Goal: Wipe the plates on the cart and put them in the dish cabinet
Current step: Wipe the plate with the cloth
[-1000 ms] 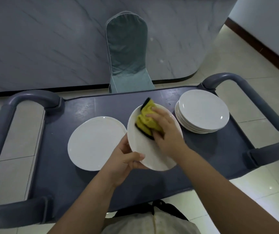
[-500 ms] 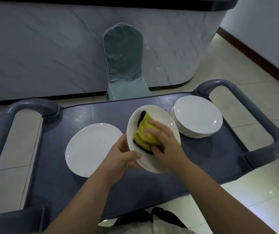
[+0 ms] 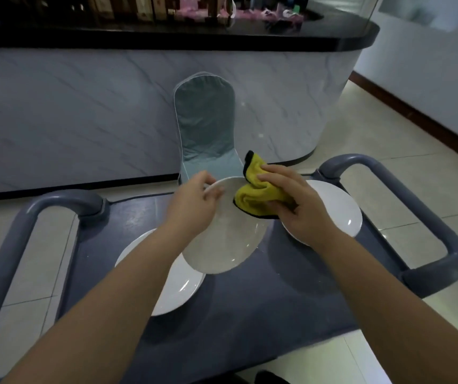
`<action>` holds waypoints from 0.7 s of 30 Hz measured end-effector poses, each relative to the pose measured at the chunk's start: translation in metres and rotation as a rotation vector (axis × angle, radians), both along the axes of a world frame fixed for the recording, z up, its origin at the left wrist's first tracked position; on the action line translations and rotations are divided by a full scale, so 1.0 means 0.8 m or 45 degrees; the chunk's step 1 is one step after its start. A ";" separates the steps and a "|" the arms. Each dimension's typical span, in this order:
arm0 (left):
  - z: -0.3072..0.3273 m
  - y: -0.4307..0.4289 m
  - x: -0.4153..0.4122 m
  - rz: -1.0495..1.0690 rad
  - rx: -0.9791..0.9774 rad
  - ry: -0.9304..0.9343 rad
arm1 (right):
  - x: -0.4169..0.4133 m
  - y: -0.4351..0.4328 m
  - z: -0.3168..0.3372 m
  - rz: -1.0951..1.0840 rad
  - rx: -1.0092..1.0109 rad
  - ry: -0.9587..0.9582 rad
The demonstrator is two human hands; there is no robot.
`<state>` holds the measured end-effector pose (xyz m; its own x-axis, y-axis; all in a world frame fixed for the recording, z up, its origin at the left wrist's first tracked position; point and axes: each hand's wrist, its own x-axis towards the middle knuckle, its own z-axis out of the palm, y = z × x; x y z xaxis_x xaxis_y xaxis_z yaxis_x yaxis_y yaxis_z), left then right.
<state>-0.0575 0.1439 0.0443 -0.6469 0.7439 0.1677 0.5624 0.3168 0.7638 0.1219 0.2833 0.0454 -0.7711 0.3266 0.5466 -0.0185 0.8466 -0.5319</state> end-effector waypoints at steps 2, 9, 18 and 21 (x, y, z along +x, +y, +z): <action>0.002 0.000 0.007 -0.056 -0.012 0.155 | -0.016 -0.005 0.002 0.050 0.005 -0.035; -0.007 -0.022 -0.013 -0.277 0.128 0.834 | -0.028 -0.001 0.026 0.128 -0.287 -0.417; 0.015 -0.039 -0.024 0.007 0.414 0.479 | -0.033 -0.001 0.035 -0.085 -0.355 -0.414; 0.000 -0.046 -0.027 0.227 0.664 0.131 | -0.032 0.000 0.000 -0.269 -0.658 -0.299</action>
